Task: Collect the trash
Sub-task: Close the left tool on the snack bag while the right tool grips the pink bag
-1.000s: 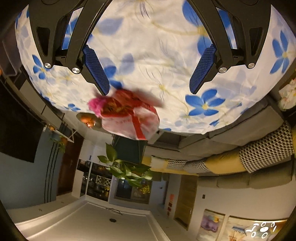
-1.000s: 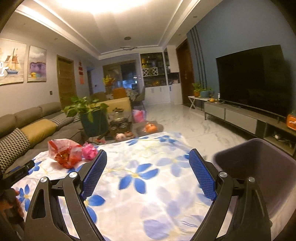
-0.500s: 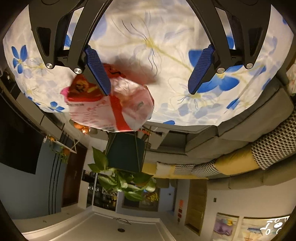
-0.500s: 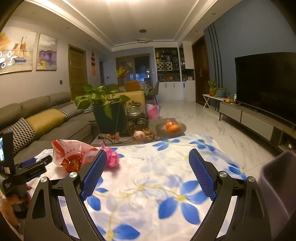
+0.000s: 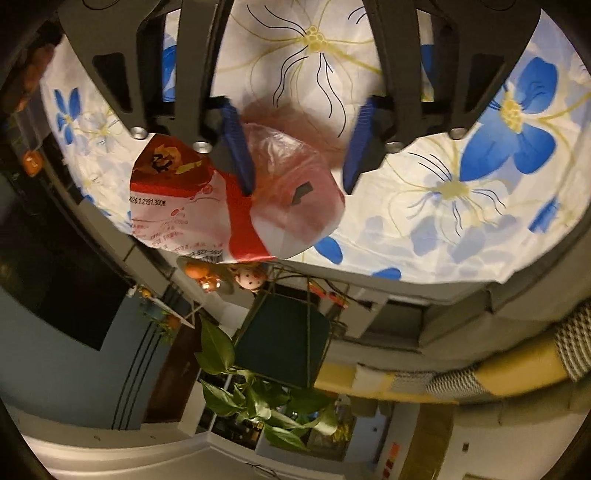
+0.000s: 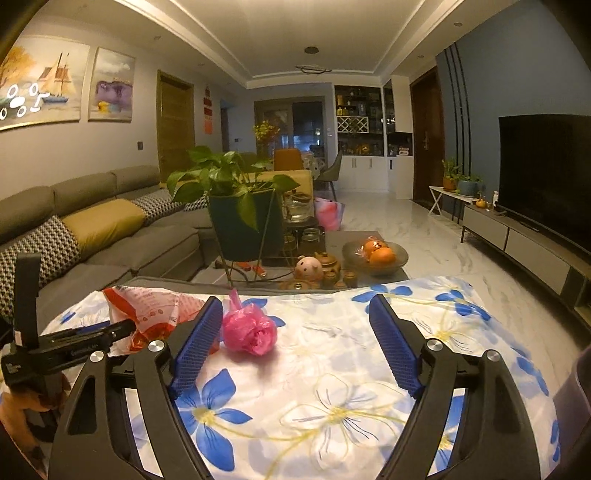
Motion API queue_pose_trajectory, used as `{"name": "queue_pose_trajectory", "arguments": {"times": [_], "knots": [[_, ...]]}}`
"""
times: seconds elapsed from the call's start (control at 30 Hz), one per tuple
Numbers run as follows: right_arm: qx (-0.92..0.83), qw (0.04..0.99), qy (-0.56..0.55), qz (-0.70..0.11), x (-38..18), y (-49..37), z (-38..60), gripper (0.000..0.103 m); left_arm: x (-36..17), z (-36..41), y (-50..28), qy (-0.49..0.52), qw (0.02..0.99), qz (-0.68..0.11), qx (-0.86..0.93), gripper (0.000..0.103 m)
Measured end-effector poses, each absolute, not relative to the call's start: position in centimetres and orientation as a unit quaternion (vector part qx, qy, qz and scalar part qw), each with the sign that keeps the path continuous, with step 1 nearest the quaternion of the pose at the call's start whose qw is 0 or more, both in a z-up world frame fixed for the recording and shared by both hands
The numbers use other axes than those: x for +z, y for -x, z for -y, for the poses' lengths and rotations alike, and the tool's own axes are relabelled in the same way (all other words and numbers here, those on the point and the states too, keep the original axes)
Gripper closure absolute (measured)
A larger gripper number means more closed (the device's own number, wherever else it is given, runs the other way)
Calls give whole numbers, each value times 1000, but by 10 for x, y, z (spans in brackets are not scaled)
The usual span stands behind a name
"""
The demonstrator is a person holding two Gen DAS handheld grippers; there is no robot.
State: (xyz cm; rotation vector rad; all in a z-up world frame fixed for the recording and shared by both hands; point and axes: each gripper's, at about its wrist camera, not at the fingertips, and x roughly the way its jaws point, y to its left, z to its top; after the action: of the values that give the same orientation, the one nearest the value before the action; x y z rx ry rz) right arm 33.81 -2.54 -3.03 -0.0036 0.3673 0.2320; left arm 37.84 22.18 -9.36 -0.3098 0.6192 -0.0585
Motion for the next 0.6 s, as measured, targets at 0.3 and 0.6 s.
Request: {"name": "queue_pose_trajectory", "arguments": {"times": [0.3,0.6], "knots": [[123,971,17,-202,-44,-353,7,29,-100,-221,-377,155,937,-312,-31,92],[128,966,4,-226,-52,-384,-9,31,-95,-231,-358,177,943,-282,-4,95]]}}
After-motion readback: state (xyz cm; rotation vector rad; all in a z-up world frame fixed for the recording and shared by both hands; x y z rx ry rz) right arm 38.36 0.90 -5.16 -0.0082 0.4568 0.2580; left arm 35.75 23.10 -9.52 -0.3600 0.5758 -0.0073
